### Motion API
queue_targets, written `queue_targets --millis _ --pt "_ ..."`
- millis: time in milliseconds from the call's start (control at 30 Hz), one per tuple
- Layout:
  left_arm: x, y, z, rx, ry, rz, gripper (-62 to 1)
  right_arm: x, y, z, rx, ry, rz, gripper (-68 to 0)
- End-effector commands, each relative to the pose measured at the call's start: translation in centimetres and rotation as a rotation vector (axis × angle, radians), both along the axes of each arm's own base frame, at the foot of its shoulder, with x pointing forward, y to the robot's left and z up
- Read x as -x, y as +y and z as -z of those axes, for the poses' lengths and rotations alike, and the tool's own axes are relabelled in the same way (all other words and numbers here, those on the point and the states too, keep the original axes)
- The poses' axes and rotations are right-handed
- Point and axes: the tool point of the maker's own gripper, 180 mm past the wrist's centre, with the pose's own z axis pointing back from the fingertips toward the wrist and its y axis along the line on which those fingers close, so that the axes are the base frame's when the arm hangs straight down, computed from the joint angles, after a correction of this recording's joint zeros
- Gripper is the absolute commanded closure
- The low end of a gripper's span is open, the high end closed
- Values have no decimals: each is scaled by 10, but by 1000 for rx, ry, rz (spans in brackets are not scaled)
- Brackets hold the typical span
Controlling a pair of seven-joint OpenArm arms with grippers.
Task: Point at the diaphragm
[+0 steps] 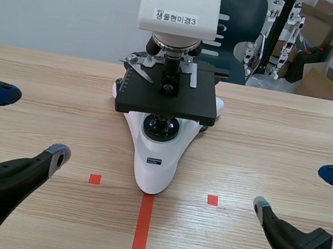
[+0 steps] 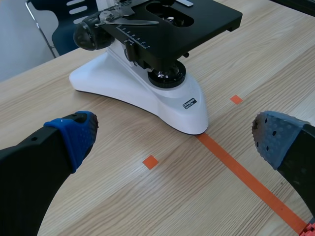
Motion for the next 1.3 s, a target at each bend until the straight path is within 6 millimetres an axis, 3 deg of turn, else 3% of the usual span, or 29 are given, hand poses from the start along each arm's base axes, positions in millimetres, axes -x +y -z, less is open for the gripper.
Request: queue_targets --millis 0,67,233,333,433,567,767,1100,1267 --pt "-5 2 -5 22 -25 -12 -623 -3 5 -10 -10 -32 -17 -679" --pt "-12 8 -1 13 -28 -27 -565 -3 5 -10 -10 -32 -17 -679" --pt "-30 26 18 -2 -16 -65 -320 -3 5 -10 -10 -32 -17 -679" --pt "-36 32 31 12 0 -67 -257 -3 5 -10 -10 -32 -17 -679" --pt "-40 39 41 58 -13 -85 -152 -3 5 -10 -10 -32 -17 -679" --pt "-39 41 42 166 -57 -61 -40 -3 5 -10 -10 -32 -17 -679" --pt "-37 42 50 228 -116 -62 -38 -3 5 -11 -10 -33 -17 -679" --pt "-19 -10 82 255 -134 39 -38 -3 5 -11 -10 -33 -17 -679" --pt "-27 -17 96 228 -165 -13 -36 -3 5 -10 -9 -32 -17 -679"
